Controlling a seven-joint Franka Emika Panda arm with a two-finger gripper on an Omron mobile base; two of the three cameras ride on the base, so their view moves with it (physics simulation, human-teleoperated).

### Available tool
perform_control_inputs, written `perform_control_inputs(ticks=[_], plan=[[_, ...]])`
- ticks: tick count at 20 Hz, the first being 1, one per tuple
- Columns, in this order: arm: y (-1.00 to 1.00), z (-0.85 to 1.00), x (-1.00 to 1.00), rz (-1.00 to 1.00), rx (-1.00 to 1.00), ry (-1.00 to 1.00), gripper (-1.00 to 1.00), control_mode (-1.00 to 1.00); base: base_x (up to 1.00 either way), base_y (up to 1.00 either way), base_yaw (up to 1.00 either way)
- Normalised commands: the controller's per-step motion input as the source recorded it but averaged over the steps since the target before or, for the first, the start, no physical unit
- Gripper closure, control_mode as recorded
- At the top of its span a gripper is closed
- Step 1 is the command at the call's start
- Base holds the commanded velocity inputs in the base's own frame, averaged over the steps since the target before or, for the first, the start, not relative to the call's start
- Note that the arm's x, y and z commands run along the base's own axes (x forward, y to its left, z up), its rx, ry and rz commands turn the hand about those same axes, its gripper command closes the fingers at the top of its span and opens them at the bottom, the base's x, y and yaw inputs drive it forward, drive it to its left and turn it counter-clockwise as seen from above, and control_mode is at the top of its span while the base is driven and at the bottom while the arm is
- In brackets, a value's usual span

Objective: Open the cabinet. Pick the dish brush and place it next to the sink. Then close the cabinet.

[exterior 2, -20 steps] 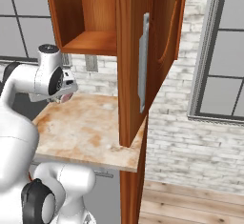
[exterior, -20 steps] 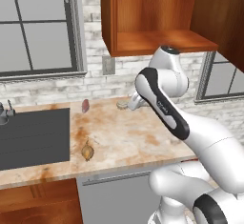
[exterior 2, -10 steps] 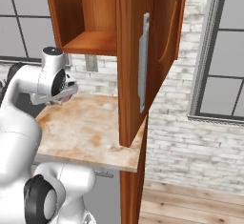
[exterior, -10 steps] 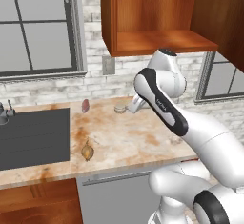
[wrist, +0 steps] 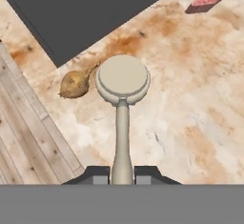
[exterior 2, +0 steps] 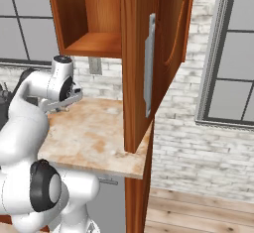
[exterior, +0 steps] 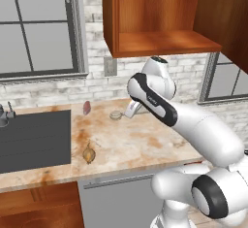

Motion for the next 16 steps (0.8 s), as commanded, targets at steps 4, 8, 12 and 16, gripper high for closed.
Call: perform_control_inputs(ticks=[4,8,12,16], plan=[[0.24,-0.46,0.41,0.00,0.00,0.00,1.00,-1.00,0.00,0.00,0.00],[0.24,-0.30,0.37,0.00,0.00,0.02,1.00,-1.00,0.00,0.00,0.00],[0.29,-0.19,0.24,0.00,0.00,0.02,1.00,-1.00,0.00,0.00,0.00],[0.22,-0.07,0.23,0.03,0.00,0.00,1.00,-1.00,0.00,0.00,0.00]])
